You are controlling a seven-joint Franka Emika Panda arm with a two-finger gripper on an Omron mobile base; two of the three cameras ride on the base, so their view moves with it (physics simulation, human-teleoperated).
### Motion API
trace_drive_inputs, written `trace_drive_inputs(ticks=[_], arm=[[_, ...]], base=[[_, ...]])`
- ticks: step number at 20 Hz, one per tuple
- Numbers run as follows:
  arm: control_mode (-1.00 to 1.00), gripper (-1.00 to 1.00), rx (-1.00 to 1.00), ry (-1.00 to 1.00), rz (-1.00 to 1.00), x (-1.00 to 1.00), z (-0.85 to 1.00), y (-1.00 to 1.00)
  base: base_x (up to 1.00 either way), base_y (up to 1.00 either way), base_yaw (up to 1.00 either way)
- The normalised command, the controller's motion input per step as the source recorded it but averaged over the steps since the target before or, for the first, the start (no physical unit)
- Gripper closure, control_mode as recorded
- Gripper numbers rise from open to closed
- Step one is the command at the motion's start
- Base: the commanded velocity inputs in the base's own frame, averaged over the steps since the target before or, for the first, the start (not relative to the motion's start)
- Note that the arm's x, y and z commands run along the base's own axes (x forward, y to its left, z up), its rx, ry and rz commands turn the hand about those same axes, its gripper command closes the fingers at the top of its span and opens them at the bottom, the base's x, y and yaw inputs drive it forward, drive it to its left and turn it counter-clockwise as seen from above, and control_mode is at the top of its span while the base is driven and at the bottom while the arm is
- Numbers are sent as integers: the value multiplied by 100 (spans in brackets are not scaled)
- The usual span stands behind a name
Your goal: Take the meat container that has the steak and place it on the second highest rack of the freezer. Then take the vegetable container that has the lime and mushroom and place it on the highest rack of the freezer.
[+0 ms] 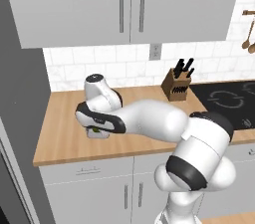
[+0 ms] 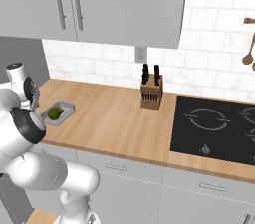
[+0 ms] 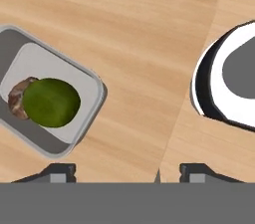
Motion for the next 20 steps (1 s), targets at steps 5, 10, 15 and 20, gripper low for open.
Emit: trace_drive_inputs(ticks=[5, 10, 15, 20], arm=[[-100, -100, 0, -2, -6, 9, -2, -7], [-100, -100, 0, -14, -36, 42, -24, 17], [-100, -100, 0, -11, -29, 19, -15, 18], [-100, -100, 0, 15, -4, 1, -7, 0]], base=[[0, 0, 0], [0, 0, 0], [0, 0, 0], [0, 0, 0]])
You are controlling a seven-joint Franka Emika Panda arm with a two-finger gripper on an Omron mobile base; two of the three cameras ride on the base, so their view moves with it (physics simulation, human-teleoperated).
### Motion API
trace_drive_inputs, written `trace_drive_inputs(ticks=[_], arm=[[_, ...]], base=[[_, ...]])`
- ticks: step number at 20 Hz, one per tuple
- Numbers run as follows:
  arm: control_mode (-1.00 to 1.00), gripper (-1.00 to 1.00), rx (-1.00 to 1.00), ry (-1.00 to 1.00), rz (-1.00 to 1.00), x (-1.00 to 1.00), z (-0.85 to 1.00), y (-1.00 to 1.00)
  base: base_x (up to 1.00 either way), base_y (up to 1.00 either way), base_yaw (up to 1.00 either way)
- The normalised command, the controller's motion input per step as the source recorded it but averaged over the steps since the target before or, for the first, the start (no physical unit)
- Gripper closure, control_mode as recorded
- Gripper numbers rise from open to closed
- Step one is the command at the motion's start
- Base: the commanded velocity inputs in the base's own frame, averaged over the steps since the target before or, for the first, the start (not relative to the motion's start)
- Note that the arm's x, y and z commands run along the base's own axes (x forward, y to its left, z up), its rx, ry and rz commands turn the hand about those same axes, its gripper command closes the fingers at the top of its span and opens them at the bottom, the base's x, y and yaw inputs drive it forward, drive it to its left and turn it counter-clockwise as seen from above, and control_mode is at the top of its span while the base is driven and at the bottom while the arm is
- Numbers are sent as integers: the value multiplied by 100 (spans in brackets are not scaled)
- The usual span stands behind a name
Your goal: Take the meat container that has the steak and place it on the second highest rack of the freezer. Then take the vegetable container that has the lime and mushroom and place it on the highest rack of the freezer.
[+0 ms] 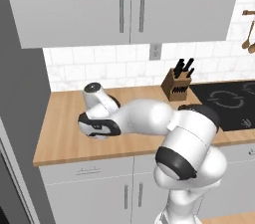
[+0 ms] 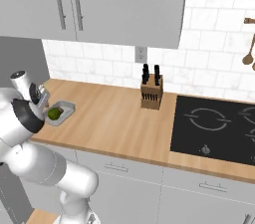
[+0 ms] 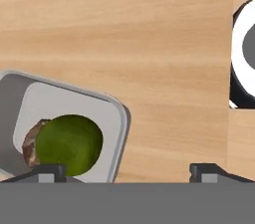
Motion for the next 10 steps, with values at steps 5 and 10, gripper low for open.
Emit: trace_drive_inputs(ticks=[5, 10], arm=[[-100, -100, 0, 11, 0, -58, -14, 1], [-100, -100, 0, 1, -7, -25, -30, 0]], base=[[0, 0, 0], [0, 0, 0]])
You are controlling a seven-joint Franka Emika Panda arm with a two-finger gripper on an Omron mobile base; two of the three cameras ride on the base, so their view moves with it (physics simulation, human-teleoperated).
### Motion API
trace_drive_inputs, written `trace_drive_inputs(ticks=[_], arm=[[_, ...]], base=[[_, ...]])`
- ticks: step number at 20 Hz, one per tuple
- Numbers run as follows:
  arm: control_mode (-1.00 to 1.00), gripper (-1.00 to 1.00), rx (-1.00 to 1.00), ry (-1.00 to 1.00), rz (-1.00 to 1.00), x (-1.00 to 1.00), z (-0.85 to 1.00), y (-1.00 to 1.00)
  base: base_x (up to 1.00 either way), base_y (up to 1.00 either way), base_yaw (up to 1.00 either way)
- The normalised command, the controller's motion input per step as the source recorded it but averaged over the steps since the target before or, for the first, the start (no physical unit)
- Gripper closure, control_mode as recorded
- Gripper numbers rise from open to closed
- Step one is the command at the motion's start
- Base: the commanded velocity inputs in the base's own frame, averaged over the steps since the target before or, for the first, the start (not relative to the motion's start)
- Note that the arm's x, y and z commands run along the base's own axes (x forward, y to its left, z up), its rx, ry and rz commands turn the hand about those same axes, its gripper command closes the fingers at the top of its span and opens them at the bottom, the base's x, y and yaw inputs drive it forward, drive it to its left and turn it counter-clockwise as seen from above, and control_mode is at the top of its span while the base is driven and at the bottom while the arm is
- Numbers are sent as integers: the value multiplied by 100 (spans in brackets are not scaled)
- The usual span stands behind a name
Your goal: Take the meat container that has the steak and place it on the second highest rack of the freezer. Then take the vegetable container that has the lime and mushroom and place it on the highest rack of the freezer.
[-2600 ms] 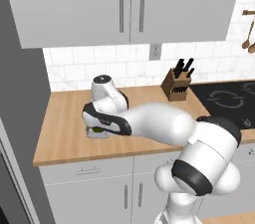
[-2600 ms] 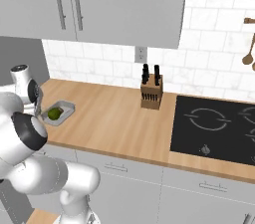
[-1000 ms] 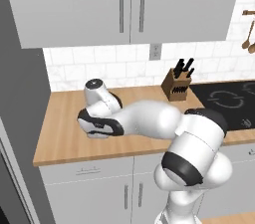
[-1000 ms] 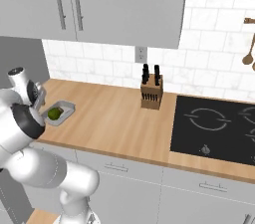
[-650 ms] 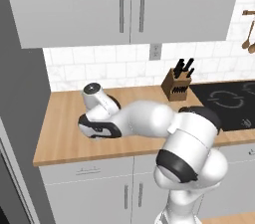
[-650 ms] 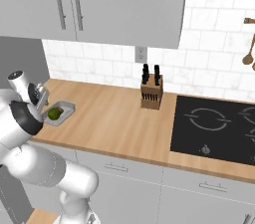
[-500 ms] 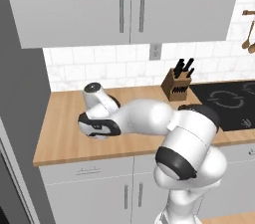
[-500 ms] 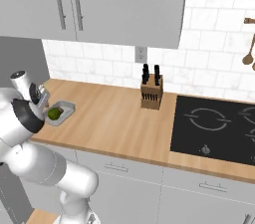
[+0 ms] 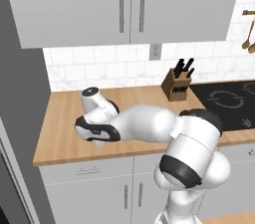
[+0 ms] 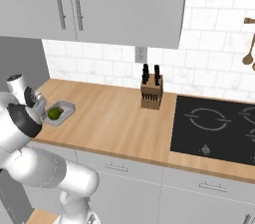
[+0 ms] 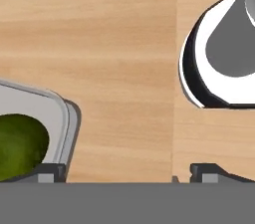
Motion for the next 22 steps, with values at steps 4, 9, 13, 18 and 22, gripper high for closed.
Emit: trace_drive_inputs(ticks=[4, 9, 13, 18, 22], arm=[[-100, -100, 2, 0, -15, 15, -13, -3], [-100, -100, 2, 0, -13, 42, 0, 0], [-100, -100, 0, 7, -9, 41, 0, 0], [-100, -100, 0, 11, -3, -2, -25, 0], [-100, -100, -2, 6, 0, -38, -59, 11]], base=[[0, 0, 0], [0, 0, 0], [0, 0, 0], [0, 0, 0], [0, 0, 0]])
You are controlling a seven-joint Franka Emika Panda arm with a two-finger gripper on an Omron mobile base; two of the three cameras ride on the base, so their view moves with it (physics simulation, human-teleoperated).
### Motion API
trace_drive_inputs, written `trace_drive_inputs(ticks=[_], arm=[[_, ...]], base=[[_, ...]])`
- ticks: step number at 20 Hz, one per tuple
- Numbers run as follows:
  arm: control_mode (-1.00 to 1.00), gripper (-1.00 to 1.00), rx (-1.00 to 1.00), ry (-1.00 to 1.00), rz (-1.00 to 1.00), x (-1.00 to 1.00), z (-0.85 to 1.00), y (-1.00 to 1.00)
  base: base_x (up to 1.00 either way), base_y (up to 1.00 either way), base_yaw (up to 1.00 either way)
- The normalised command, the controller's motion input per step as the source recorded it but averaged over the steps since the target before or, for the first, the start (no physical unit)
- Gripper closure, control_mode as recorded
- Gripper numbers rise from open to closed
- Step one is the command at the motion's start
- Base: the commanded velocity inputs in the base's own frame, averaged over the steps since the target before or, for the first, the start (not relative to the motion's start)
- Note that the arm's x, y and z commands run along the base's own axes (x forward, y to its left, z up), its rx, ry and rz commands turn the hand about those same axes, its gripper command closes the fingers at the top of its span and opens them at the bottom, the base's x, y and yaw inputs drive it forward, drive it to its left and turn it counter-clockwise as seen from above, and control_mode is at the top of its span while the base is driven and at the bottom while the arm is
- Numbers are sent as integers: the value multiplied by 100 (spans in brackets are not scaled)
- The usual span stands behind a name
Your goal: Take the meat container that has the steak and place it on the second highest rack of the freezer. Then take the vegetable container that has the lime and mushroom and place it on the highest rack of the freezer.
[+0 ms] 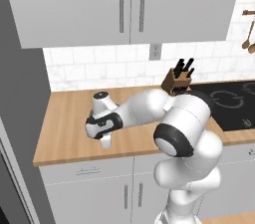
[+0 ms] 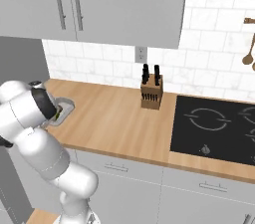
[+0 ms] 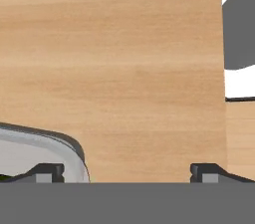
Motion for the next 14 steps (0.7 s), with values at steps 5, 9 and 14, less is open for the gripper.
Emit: trace_drive_inputs(ticks=[5, 9, 14], arm=[[-100, -100, 0, 0, -2, 11, -13, 11], [-100, -100, 0, 0, -4, 38, 4, 7], [-100, -100, -4, 0, -6, 11, -38, 24]], base=[[0, 0, 0], [0, 0, 0], [0, 0, 0]])
